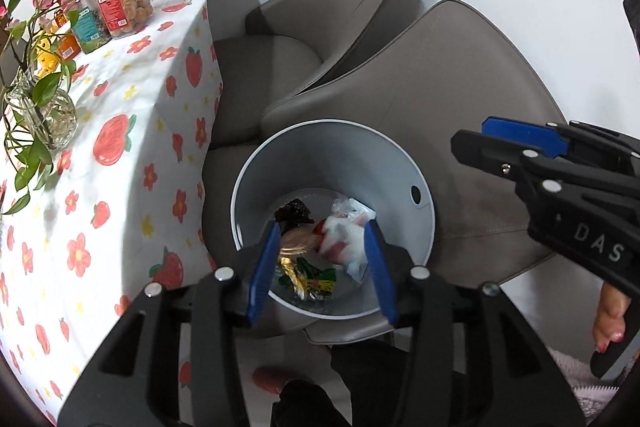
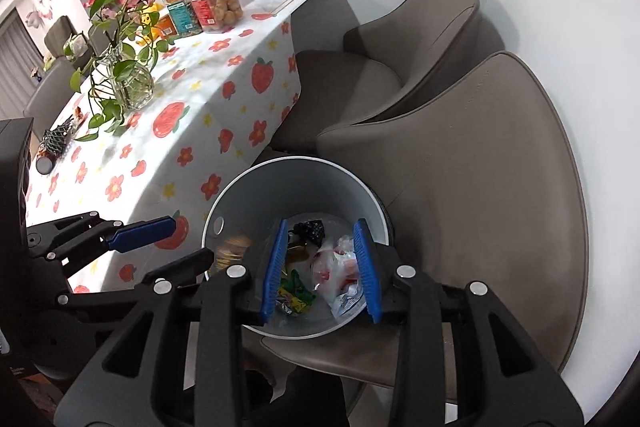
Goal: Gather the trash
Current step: 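Carry both items to the grey bin and open both tools over it, then move both tools back over the table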
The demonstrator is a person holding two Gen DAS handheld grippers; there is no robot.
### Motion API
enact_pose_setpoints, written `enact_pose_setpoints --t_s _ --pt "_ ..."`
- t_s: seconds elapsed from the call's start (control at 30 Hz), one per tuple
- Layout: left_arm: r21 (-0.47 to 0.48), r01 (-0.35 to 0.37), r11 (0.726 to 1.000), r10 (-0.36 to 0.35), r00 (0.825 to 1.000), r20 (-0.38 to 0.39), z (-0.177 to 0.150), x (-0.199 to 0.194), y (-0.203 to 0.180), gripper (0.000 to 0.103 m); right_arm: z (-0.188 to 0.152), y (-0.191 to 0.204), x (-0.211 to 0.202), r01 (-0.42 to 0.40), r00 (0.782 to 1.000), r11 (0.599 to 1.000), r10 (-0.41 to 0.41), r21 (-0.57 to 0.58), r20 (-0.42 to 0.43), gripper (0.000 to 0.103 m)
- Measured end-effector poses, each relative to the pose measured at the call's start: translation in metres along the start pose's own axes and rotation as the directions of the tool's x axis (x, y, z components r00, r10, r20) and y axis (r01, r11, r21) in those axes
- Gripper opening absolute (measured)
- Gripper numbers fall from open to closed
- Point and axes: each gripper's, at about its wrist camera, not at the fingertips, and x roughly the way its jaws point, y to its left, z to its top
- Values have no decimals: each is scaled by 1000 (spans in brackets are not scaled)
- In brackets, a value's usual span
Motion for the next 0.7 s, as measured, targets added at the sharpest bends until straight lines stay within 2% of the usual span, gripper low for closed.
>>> enact_pose_setpoints --t_s 0.17,0.37,0.53,0.7 --pt "-16 -7 1000 7 1000 8 1 -4 6 45 1 4 0 1 1000 1000 -1 -8 1 33" --pt "-63 -41 997 43 999 29 -7 -17 27 45 8 27 2 -26 1000 998 27 -58 7 33" --pt "-141 -89 986 97 994 53 -23 -37 58 45 18 71 6 -72 997 986 74 -148 9 36" --pt "-247 -153 957 176 982 74 -52 -65 99 45 26 129 12 -129 991 959 134 -252 3 37"
